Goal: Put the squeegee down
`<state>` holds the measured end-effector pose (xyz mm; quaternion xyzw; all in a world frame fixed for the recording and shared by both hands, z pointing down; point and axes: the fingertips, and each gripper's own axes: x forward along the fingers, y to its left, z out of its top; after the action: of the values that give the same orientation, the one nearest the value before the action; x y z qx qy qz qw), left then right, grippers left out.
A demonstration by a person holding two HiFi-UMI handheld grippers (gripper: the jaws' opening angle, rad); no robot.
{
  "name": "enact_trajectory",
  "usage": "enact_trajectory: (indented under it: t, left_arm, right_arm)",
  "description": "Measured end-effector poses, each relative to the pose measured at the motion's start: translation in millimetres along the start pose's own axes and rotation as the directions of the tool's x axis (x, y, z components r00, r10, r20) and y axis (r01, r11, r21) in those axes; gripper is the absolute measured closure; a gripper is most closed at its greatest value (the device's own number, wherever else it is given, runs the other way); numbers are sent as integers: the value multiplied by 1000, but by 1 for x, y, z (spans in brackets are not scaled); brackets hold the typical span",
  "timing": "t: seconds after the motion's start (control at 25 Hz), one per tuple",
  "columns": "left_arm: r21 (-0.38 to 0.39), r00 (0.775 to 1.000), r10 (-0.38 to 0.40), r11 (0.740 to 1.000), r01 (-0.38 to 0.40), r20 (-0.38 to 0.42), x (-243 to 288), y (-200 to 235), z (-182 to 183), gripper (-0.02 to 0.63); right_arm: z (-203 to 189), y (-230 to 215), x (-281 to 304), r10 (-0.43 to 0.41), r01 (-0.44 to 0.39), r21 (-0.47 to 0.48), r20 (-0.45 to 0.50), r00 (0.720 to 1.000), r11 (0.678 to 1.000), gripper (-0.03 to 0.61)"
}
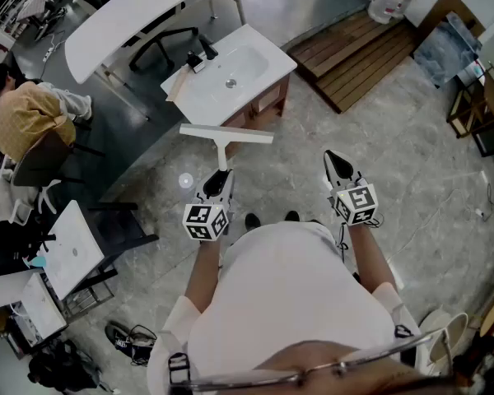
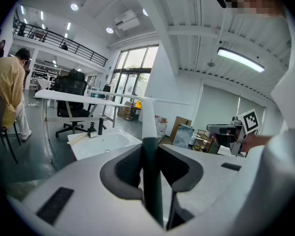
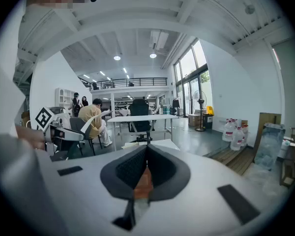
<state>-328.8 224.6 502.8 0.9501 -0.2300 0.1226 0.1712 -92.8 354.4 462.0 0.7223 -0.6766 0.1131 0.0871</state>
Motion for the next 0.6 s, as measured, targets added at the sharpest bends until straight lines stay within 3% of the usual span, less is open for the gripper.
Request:
enact_trajectory:
  t: [0.36,0.6]
  left_arm:
    - [1,1000,-1,1000,1,1,-1,3,-2,517]
    - [11,1000,-12,1000,12,-4,-3,8,-3,517]
  right_arm:
    - [-1,2,1,-4,4,0,1,1000,1000,573]
    - [-8,1,4,-40,41,50,-16,999,998,574]
